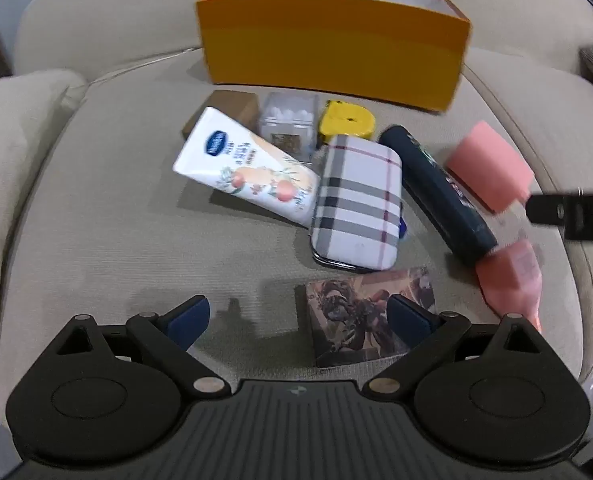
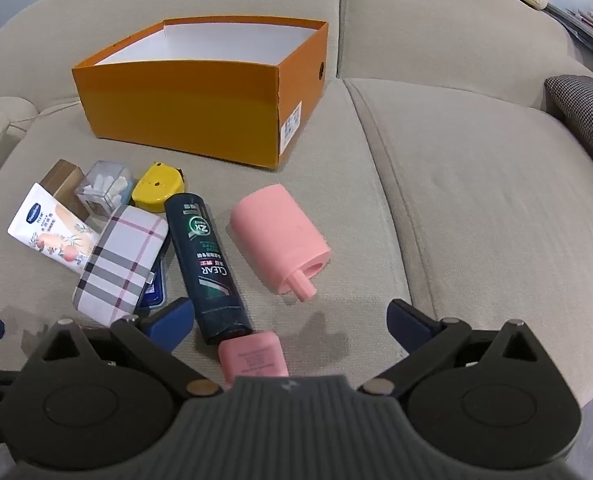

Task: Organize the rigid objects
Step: 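Grasp the printed card box with the left tool while the right tool grasps the pink bottle, then lift the card box and pink bottle with both tools toward the orange shoebox, then lower the card box into the shoebox and open the left tool while the right tool releases the bottle, then grasp the Vaseline tube with the left tool while the right tool grasps the pink cup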

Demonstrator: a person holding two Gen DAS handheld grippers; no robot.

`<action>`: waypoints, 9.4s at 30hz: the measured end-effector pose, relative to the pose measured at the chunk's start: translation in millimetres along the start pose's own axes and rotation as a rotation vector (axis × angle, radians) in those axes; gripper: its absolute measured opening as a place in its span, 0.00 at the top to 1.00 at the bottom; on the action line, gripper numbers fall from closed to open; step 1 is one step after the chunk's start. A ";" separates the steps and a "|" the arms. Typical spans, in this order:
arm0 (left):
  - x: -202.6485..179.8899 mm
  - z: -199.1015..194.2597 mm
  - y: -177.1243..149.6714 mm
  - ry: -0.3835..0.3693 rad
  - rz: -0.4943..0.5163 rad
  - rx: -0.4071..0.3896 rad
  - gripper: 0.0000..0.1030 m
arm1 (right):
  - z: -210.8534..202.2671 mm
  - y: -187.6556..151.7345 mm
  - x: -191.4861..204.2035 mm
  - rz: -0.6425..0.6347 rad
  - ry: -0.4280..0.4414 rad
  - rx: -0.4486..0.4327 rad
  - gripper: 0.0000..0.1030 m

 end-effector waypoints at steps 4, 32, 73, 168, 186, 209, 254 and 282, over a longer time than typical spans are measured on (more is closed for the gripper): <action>-12.7 1.8 -3.7 -0.079 0.140 -0.052 0.00 | -1.6 1.2 -4.7 0.017 0.004 0.004 0.01; -49.6 52.0 -10.8 -0.314 0.514 -0.010 0.00 | -0.7 5.3 -19.2 0.083 0.047 0.024 0.01; -17.4 28.4 -23.2 -0.256 0.312 0.049 0.32 | 51.0 -26.4 -2.7 -0.004 0.113 0.229 0.21; 17.0 147.9 267.3 -0.052 -0.020 0.125 0.34 | 149.1 264.4 49.7 0.088 0.223 0.034 0.55; 2.4 157.0 245.8 0.010 0.071 0.237 0.36 | 161.3 264.9 42.0 -0.035 0.133 0.218 0.56; 3.7 165.9 249.2 -0.001 0.037 0.256 0.32 | 184.6 252.1 53.1 -0.099 0.027 0.257 0.54; 96.3 44.8 84.3 -0.255 -0.870 0.259 0.15 | -47.9 149.4 28.4 -0.089 0.133 -0.043 0.18; 74.3 91.5 75.7 -0.208 -0.913 0.243 0.50 | 62.7 124.3 -24.0 0.089 0.235 0.206 0.16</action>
Point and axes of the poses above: each gripper's, at about its wrist camera, not at the fingertips, and z roughly the way its jaws point, x to its left, y to its top, the point moved 4 cm from there along z, roughly the way its jaws point, and after that the axes turned 7 degrees about y, right-handed, at the moved point
